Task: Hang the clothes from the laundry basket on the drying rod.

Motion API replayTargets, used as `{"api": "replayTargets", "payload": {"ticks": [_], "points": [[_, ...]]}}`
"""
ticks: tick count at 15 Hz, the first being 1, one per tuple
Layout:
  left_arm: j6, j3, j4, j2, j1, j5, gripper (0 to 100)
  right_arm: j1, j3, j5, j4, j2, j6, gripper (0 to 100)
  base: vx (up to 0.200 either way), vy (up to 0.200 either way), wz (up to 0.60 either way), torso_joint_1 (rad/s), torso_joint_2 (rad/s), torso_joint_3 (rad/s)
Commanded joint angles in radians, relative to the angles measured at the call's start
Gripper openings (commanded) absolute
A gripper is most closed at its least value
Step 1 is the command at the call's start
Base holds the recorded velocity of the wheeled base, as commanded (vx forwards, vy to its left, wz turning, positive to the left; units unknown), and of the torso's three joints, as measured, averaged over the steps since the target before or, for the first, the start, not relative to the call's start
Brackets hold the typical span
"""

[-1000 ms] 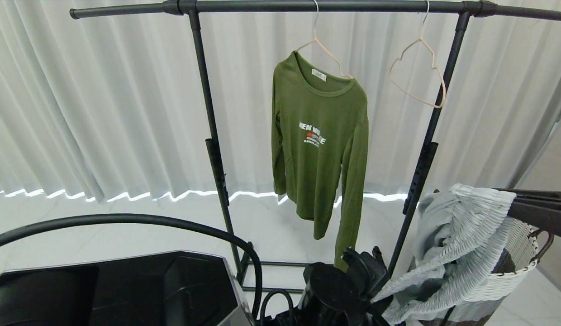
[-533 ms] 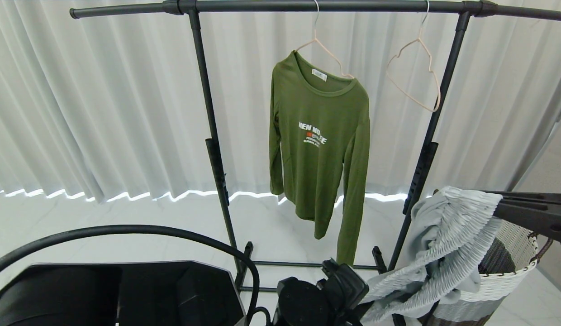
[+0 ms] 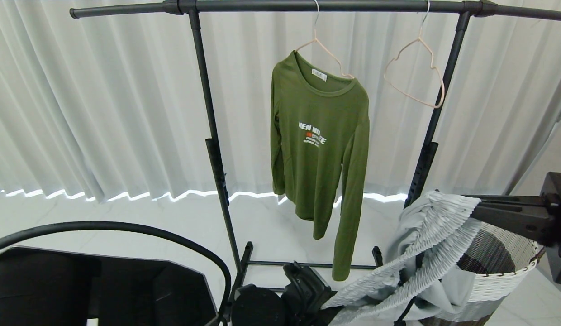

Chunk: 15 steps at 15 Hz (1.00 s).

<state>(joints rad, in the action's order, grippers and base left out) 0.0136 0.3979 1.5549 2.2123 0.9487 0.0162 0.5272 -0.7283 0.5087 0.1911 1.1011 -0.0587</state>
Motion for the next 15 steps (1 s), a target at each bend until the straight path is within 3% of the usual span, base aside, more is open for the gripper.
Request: {"api": "replayTargets", "payload": {"ticks": [1,6,10,15], "points": [[-0.037,-0.022,0.001,-0.102,-0.033,-0.002,0,0.000,-0.002,0.001,0.019,0.033,-0.001,0,0.000,0.000,0.00,0.000,0.00,0.000],[-0.034,-0.114,0.001,-0.247,-0.142,-0.002,0,0.033,-0.006,0.001,0.120,0.137,0.002,0,0.000,0.000,0.00,0.000,0.00,0.000],[-0.043,-0.275,0.001,-0.427,-0.206,0.001,0,0.054,-0.031,-0.004,0.205,0.244,0.002,0,0.000,0.000,0.00,0.000,0.00,0.000],[-0.050,-0.294,0.001,-0.526,-0.219,0.001,0,0.059,-0.033,-0.006,0.205,0.249,0.002,0,0.000,0.000,0.00,0.000,0.00,0.000]]}}
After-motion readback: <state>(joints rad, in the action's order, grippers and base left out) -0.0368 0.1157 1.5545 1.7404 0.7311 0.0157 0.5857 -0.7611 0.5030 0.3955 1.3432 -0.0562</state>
